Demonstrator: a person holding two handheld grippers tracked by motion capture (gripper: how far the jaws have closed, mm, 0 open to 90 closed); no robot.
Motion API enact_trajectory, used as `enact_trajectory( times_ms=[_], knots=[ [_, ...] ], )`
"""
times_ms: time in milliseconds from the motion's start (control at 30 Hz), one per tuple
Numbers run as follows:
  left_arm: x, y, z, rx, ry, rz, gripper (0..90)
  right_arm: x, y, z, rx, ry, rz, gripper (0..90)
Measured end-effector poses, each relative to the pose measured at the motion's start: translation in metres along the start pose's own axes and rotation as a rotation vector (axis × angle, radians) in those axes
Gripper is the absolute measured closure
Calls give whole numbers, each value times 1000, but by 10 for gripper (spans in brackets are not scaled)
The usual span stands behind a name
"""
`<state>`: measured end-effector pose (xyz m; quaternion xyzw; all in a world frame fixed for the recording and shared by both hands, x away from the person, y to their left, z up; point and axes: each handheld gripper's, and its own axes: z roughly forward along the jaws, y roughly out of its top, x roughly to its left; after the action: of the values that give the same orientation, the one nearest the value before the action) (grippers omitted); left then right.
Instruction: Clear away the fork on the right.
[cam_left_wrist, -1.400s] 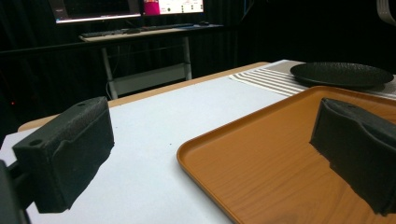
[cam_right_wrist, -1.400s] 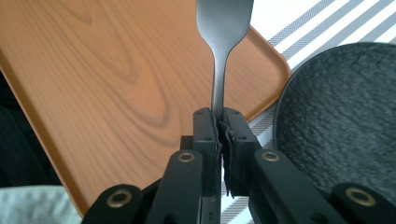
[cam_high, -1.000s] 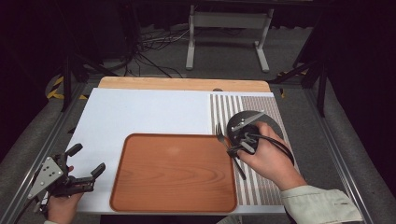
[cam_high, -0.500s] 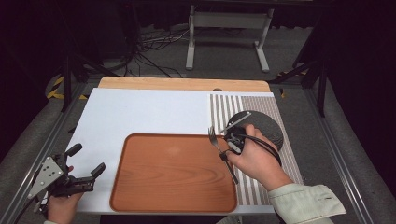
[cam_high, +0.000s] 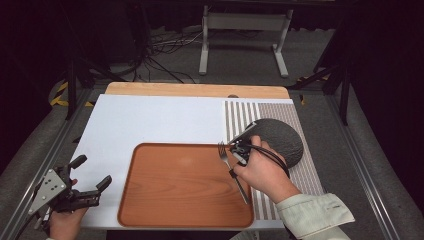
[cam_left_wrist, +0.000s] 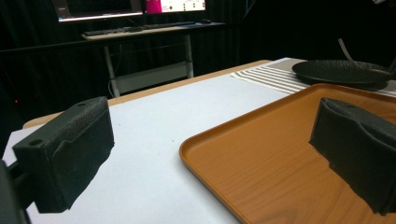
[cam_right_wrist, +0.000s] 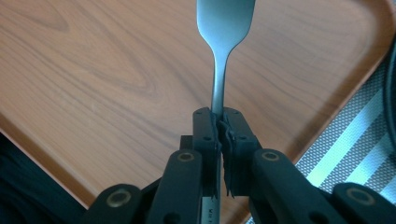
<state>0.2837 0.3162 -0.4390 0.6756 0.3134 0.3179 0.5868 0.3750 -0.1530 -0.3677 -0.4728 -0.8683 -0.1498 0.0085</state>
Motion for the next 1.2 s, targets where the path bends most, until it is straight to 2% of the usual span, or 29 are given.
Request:
enact_trajectory(
  times_ms=[200,433,733,1000,1200],
  knots=[
    [0,0,1,0,-1,0,5,0,0,9,36,9,26,854],
    [-1,0,2,2,-3,2,5,0,0,18,73,13,25,854],
    [0,0,2,2,-3,3,5,-1,2,31,99,22,50,853],
    [-1,0,3,5,-7,9,5,-2,1,39,100,29,66,852],
    [-1,0,3,6,-8,8,5,-3,-1,46,111,10,76,852]
  ],
)
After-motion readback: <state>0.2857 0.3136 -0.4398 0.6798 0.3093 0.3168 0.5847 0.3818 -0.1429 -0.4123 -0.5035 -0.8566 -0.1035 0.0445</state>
